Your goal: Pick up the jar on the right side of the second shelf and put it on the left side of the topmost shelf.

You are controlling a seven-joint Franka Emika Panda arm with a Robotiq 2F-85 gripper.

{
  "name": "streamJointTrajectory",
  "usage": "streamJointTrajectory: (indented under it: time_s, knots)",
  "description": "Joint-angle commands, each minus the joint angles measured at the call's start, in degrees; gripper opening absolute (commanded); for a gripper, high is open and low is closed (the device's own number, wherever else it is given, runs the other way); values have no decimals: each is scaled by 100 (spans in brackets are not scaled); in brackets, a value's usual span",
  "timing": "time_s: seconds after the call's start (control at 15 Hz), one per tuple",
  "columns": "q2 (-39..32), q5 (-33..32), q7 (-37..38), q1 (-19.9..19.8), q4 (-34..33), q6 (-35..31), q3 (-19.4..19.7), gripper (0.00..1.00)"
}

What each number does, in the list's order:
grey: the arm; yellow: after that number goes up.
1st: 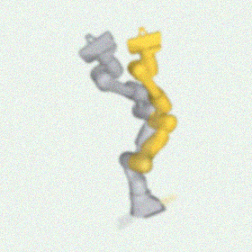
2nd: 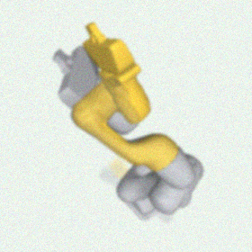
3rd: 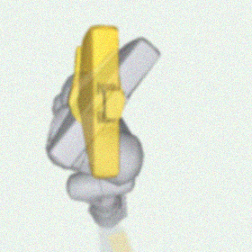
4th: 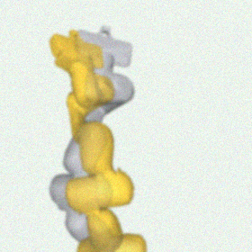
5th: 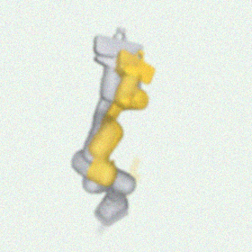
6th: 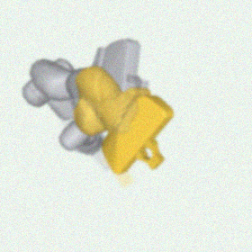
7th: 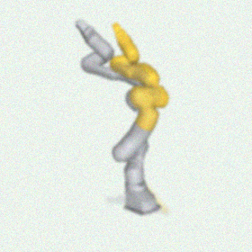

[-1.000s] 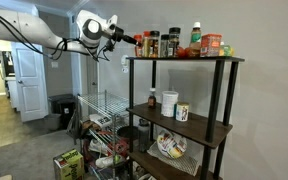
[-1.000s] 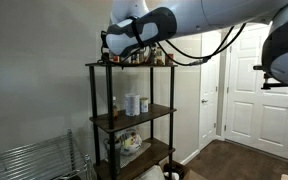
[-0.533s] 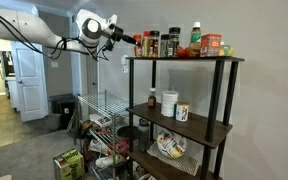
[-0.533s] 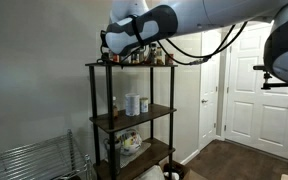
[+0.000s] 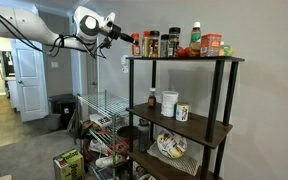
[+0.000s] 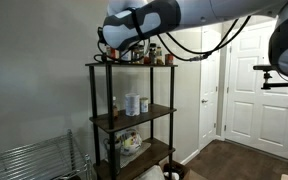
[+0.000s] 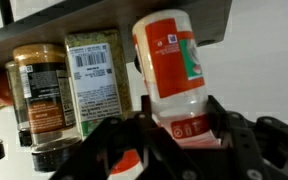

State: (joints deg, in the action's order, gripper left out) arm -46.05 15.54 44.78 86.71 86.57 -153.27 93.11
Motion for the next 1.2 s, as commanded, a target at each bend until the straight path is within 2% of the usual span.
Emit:
streamJointTrajectory:
  time_s: [0.0,0.07,0.13,0.2,0.4,0.73,0.93,1.13]
  knots:
    - [258,-325,176,39,-55,180,-68,30]
    - [267,-340,181,34,-51,189,-76,30]
    - [278,-350,199,33,-52,235,-80,80]
    - [287,-357,201,32,-46,242,-88,81]
    - [301,-382,208,30,-31,254,-96,99]
    - [314,-445,193,195,147,169,-58,100]
    - [322,-543,126,530,441,33,124,100]
    - [307,-638,44,1006,793,-25,463,100]
